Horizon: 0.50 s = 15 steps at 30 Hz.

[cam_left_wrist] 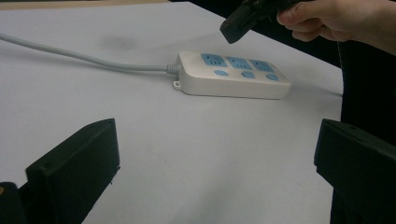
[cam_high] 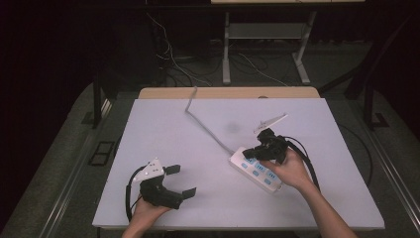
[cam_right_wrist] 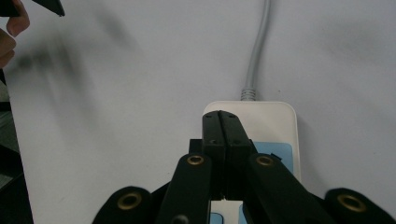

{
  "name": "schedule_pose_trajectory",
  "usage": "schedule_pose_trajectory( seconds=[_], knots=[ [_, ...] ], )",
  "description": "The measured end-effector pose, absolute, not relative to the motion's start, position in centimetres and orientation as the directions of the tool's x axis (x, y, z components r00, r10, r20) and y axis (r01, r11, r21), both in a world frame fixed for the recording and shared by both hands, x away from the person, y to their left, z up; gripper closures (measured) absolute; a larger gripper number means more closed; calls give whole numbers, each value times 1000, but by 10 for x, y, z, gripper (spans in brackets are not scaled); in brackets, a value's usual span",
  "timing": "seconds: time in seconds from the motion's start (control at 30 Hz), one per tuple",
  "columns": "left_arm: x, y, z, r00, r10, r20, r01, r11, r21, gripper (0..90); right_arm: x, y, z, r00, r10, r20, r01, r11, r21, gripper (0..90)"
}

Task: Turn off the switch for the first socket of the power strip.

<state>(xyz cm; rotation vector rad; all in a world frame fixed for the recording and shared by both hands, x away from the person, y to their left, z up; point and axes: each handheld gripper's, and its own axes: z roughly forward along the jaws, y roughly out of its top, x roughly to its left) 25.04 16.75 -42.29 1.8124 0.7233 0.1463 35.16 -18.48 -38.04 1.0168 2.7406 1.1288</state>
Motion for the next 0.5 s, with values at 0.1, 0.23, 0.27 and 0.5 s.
schedule_pose_trajectory(
  seconds=[0.1,0.23,0.27,0.5],
  knots=[
    [250,167,-423,805,541,-245,401,-190,896,0,353,-184,-382,-788,571,232,570,533,625,897],
    [250,167,-423,805,541,-243,400,-193,896,0,355,-183,-385,-787,569,239,575,537,617,897],
    [250,167,-423,805,540,-243,400,-193,896,0,355,-183,-386,-788,567,240,574,537,618,896],
    [251,167,-423,806,540,-244,400,-192,896,0,358,-180,-394,-787,562,252,583,545,603,897]
  ],
)
